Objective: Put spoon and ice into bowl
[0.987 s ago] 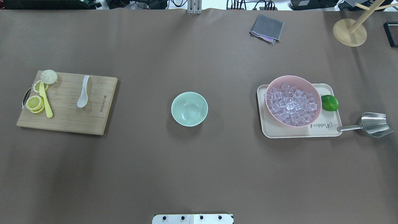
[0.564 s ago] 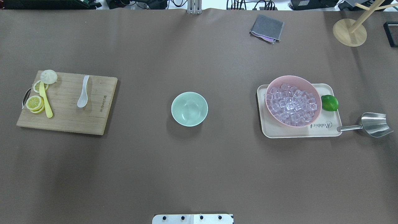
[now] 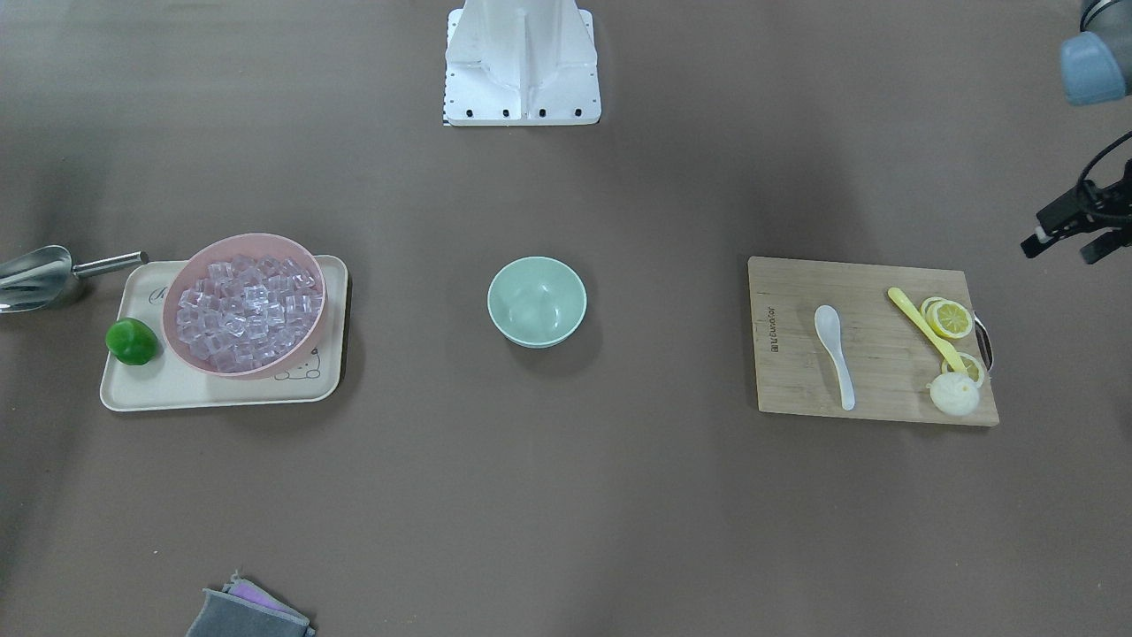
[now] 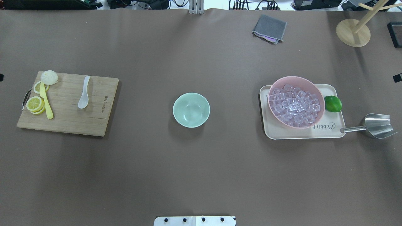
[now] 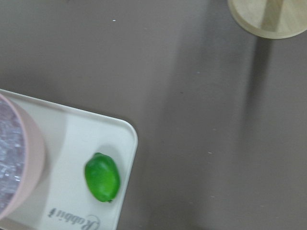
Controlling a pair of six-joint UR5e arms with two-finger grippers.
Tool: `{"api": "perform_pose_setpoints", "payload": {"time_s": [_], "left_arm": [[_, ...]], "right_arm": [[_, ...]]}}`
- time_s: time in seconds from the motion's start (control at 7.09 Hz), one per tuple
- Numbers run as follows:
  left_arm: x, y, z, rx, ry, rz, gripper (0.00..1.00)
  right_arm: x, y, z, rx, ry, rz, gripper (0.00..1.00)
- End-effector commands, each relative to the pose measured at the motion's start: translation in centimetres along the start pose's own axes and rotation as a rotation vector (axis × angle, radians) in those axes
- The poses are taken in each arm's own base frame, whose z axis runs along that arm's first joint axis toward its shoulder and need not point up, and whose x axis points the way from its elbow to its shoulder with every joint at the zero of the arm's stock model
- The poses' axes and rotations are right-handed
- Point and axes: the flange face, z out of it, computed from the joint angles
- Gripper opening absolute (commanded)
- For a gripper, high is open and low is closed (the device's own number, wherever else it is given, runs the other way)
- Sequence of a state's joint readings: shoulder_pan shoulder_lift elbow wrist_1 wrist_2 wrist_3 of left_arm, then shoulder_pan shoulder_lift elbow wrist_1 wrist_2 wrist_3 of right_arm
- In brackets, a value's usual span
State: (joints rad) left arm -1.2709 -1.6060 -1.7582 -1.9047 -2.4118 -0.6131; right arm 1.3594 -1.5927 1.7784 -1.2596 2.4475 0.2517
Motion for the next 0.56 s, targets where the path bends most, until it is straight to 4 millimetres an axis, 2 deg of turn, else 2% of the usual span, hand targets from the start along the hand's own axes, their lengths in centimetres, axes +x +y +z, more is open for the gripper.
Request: {"api": "perform_pose_setpoints", "payload": {"time_s": [0.0, 0.14, 0.28, 0.42], "left_arm": [[6.3, -2.8, 5.7, -0.045, -0.014, -0.013, 0.88], [10.3, -3.8, 9.4, -0.047, -0.053, -0.023, 0.85], [12.8, -4.1, 12.6, -0.049, -0.091, 0.0, 0.84], [14.0, -5.0, 13.4, -0.053, -0.089, -0.012, 0.84]], "right_arm": [[-8.6, 0.0, 0.3, -0.012, -0.053, 0.059, 1.0], [-10.1, -0.3, 1.0, -0.023, -0.062, 0.083, 1.0], [-11.9, -1.5, 1.6, -0.012, -0.054, 0.085, 1.0], [-15.0, -2.5, 3.4, -0.007, -0.03, 0.087, 1.0]]}}
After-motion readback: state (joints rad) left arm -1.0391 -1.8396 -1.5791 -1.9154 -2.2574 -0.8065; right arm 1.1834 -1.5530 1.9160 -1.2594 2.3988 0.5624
